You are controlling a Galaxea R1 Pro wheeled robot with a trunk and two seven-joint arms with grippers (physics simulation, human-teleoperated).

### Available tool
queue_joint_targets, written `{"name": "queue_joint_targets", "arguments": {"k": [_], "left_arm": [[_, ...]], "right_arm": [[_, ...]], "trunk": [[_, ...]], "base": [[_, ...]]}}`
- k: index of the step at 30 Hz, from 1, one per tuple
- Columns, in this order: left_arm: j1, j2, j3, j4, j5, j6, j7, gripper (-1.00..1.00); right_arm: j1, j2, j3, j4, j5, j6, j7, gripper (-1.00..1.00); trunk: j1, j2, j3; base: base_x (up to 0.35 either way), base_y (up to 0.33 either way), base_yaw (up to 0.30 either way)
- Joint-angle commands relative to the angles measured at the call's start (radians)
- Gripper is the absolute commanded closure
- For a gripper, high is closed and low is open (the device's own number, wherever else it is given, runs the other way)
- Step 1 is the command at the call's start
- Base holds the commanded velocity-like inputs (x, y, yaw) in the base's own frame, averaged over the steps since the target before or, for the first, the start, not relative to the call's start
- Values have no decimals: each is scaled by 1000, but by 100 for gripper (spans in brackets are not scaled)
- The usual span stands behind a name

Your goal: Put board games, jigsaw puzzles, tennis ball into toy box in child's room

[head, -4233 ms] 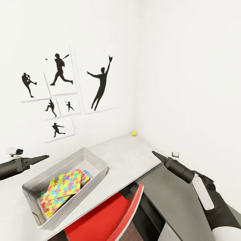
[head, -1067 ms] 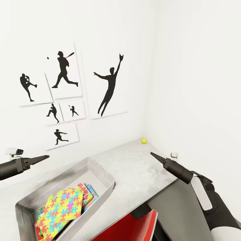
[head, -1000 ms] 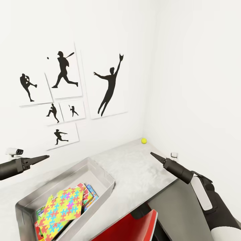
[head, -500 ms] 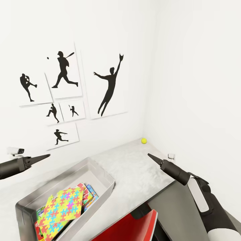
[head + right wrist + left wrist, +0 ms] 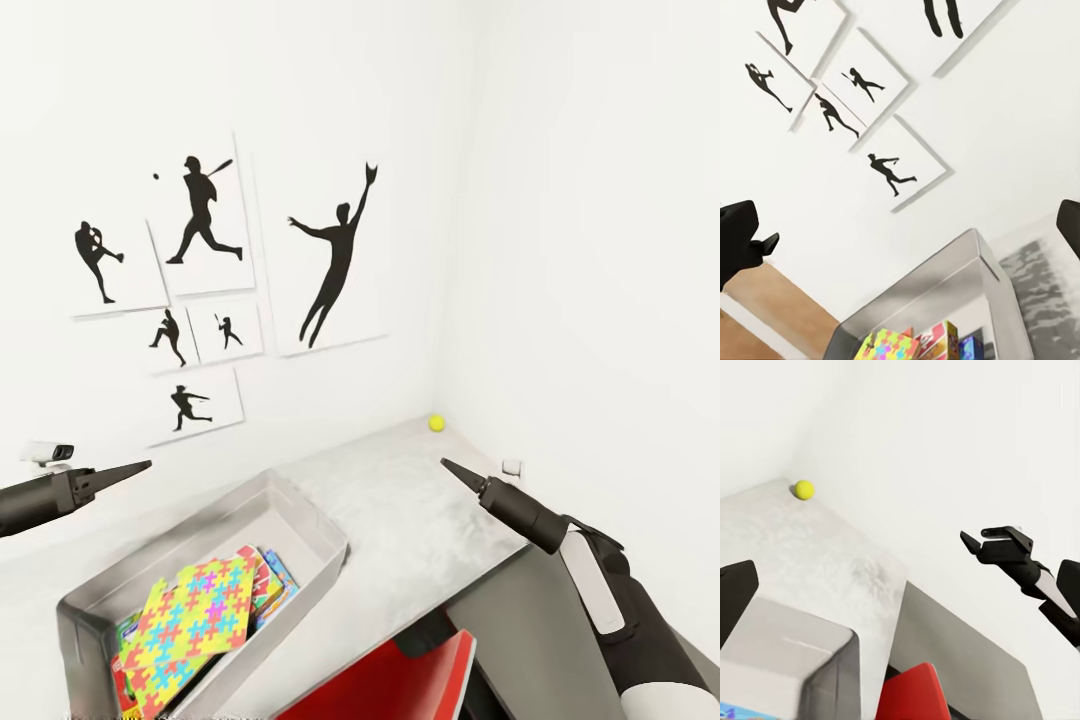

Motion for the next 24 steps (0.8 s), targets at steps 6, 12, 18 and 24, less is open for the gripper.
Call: {"name": "queue_joint_targets", "arguments": {"k": [6, 12, 18, 24], "left_arm": [[-1, 0, 2, 0, -2, 11, -5, -100], [-1, 0, 3, 0, -2, 11, -5, -100], [-1, 0, -1, 0, -2, 10, -5, -100], [-1, 0, -1, 0, -2, 9, -5, -100]], "right_arm": [[-1, 0, 0, 0, -6, 7, 0, -100], [-1, 0, 0, 0, -6, 7, 0, -100], [-1, 0, 0, 0, -6, 7, 0, -100], [-1, 0, 0, 0, -6, 7, 0, -100]], "trunk": [[1, -2, 0], [1, -2, 1], [1, -2, 1], [1, -2, 1]], "base": [[0, -22, 93], [3, -4, 17], [72, -1, 54], [22, 0, 85]]}}
